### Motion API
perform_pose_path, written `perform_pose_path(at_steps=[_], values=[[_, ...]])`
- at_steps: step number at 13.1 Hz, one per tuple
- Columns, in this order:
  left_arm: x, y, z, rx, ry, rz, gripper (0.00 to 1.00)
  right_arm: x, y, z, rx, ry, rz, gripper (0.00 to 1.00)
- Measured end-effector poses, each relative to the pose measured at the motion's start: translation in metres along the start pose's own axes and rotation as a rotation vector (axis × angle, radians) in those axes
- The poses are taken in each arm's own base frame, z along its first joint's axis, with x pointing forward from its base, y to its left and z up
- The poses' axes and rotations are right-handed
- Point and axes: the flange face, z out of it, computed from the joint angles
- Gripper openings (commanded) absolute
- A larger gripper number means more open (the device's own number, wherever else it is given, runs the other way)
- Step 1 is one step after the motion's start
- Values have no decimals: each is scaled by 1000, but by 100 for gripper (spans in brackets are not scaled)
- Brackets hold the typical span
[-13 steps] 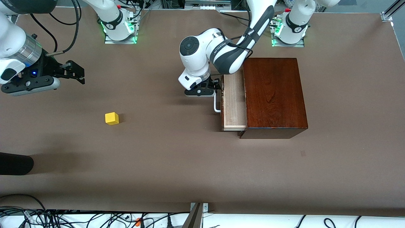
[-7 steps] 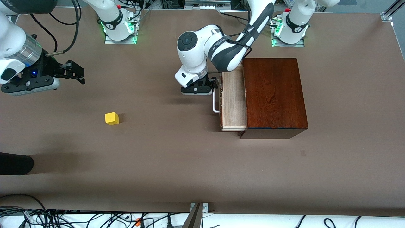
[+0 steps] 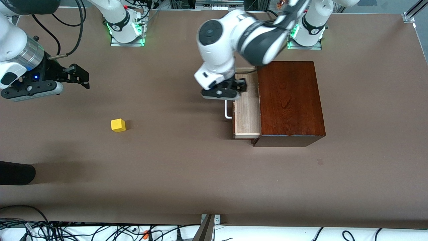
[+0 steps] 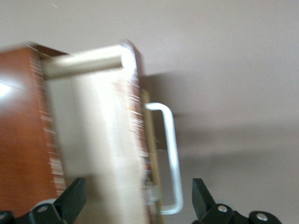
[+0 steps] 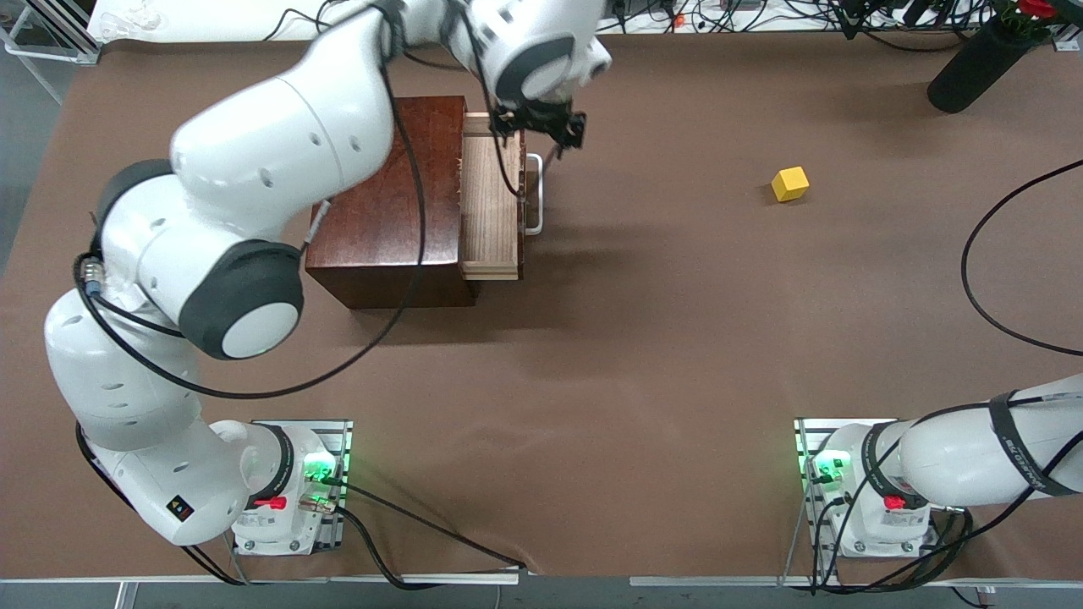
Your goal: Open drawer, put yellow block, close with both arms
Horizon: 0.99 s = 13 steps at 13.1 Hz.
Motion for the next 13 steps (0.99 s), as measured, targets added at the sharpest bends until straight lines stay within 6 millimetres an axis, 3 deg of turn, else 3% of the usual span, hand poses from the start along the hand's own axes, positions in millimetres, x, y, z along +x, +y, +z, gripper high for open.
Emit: perform_pose_path(at_steps=[4, 7, 10, 13], values=[[47, -128, -60, -36, 41, -7, 100, 8, 1, 3, -3, 32, -2, 100], [57, -224, -77, -26, 1, -40, 100, 12, -7, 23, 0, -28, -26, 100], [59, -299, -67, -16, -95, -20, 100, 32, -13, 79, 1, -109, -48, 100], [51, -353, -75, -109, -127, 52, 100, 61, 2, 165, -6, -129, -28, 100]])
